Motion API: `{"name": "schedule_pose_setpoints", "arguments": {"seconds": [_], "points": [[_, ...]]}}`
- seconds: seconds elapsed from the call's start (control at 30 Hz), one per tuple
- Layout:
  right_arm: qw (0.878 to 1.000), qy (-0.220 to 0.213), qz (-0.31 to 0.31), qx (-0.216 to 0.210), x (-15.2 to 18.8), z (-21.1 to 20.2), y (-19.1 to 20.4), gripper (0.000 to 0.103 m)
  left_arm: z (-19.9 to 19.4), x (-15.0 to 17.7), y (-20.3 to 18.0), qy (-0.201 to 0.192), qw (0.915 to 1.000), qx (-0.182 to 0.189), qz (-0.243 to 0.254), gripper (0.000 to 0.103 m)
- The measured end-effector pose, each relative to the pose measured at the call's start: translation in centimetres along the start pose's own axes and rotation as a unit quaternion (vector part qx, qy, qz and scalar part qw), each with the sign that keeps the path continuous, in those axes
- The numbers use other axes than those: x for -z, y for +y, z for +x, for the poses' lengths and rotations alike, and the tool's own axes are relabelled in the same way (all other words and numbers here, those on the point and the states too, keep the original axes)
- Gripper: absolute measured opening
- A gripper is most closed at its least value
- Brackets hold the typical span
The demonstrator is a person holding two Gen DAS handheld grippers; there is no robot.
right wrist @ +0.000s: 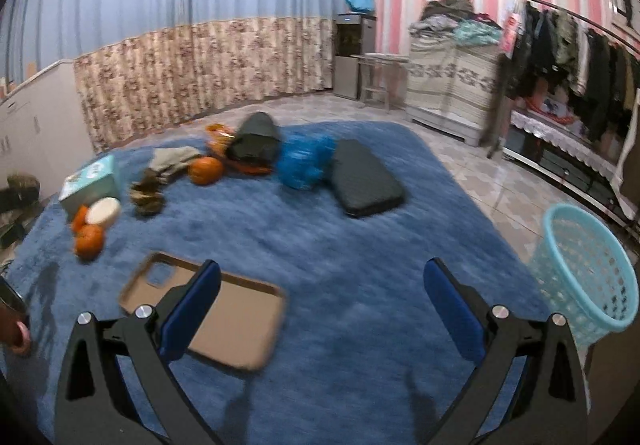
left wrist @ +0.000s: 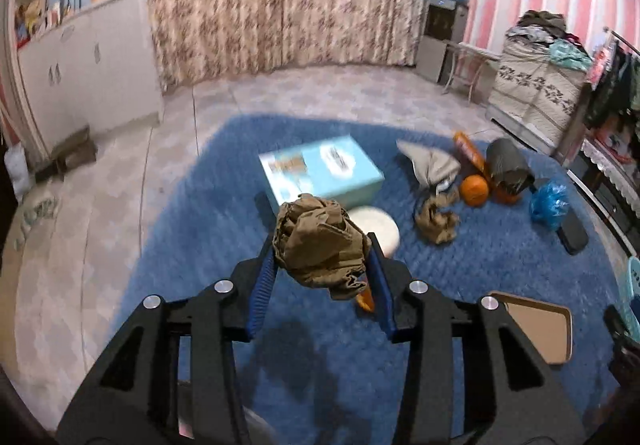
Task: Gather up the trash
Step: 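Lift the brown cloth with the left gripper while the right gripper grasps an orange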
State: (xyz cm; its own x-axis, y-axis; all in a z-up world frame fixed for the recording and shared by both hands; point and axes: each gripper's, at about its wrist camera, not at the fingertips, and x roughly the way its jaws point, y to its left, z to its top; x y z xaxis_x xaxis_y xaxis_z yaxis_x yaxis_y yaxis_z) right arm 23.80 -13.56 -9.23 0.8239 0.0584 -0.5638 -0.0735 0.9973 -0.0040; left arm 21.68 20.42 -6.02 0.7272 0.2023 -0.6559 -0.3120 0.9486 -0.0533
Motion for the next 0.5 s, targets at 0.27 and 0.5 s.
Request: {"name": "schedule_pose_setpoints", "arguments": {"seconds": [0.27, 0.5], "points": [[0.999, 0.017, -0.026, -0.041, -0.3, 2.4, 9.0, 0.099, -0.5, -2.0, 7.3, -0.016, 0.9995, -0.007, 0.027, 0.042], [0.994, 0.034, -0.068, -0.08, -0.4, 3.6, 16.1, 0.099, 2.2, -1.5, 11.0, 0.016, 0.9995, 0.009, 0.024, 0.042]]}}
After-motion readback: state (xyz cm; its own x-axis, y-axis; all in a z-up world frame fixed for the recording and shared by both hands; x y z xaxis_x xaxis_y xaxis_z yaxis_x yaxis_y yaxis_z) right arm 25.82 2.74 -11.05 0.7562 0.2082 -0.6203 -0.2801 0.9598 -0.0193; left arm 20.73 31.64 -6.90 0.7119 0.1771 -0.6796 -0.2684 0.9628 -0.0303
